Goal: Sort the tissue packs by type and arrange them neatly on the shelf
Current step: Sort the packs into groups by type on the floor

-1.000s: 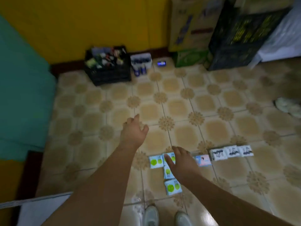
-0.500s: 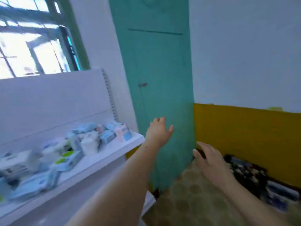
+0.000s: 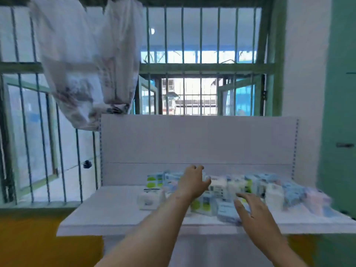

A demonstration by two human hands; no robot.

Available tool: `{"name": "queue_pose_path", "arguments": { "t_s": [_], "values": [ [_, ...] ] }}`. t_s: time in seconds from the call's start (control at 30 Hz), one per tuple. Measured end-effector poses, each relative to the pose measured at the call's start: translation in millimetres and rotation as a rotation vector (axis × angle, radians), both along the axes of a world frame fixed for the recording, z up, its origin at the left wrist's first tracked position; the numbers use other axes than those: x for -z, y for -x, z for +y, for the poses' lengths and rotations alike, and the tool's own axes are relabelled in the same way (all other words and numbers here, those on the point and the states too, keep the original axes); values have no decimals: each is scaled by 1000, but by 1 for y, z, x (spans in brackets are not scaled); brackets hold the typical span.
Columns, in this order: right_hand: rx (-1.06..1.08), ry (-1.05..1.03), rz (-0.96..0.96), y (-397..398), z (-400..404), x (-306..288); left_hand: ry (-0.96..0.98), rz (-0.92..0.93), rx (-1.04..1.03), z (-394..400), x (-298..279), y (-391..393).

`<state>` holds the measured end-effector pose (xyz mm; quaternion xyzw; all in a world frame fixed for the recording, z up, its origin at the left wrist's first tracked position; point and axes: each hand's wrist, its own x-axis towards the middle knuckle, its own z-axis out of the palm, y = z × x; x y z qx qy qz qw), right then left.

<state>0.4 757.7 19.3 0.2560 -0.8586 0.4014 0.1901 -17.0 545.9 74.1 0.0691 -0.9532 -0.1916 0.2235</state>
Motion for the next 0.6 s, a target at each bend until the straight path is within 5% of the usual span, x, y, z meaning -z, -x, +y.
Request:
{"name": "queue_pose_path", "arguments": {
  "t_s": [0.3,0.6],
  "values": [
    [-149,-198,-7,3,-165,10,-11,-98,-263,-200,27,-61],
    [6,-518,-167,106,-256,47,-65,-253,-123,-284,65,21]
  ]
}}
